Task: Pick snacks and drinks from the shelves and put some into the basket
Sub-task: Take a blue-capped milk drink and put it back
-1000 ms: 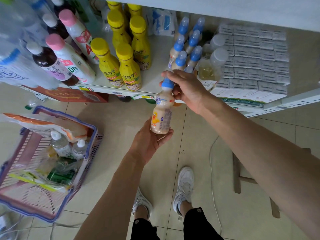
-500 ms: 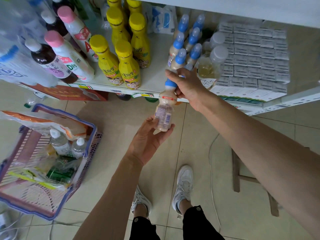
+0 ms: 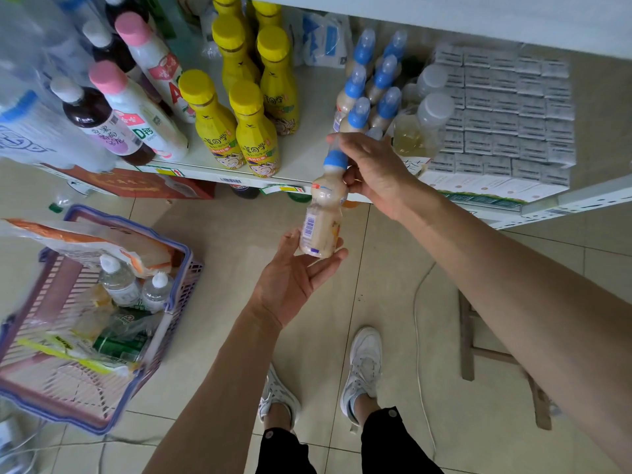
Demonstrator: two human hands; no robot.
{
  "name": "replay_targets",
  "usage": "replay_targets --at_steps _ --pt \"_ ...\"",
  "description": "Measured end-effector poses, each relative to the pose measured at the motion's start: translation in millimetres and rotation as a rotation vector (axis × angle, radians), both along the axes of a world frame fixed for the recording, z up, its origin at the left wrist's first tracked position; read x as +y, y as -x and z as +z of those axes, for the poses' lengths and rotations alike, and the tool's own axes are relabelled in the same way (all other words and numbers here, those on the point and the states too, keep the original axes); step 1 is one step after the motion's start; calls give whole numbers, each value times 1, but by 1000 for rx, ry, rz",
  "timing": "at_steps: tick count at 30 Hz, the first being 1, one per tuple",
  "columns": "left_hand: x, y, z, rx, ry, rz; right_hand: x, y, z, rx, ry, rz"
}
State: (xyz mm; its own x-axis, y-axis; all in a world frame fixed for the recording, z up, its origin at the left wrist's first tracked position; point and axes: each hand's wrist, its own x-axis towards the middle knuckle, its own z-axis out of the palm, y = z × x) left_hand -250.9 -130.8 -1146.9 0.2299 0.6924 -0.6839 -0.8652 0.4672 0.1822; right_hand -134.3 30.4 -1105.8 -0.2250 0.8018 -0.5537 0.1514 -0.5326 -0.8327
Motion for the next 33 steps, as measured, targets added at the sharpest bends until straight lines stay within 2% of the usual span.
replay_targets --at_steps 7,11,15,24,28,33 --pt "1 -6 -3 46 44 66 1 8 6 -175 -156 94" --pt "3 -5 -3 45 72 8 4 6 7 -170 -134 77" --pt "9 -9 -5 44 121 7 5 1 9 -146 -138 166" --pt "16 -19 -11 11 156 99 7 -4 15 -134 -224 237" --pt "14 -18 -17 81 138 116 6 -4 14 -141 -230 243" --pt "24 -18 -20 143 181 128 11 -11 19 -216 -284 410"
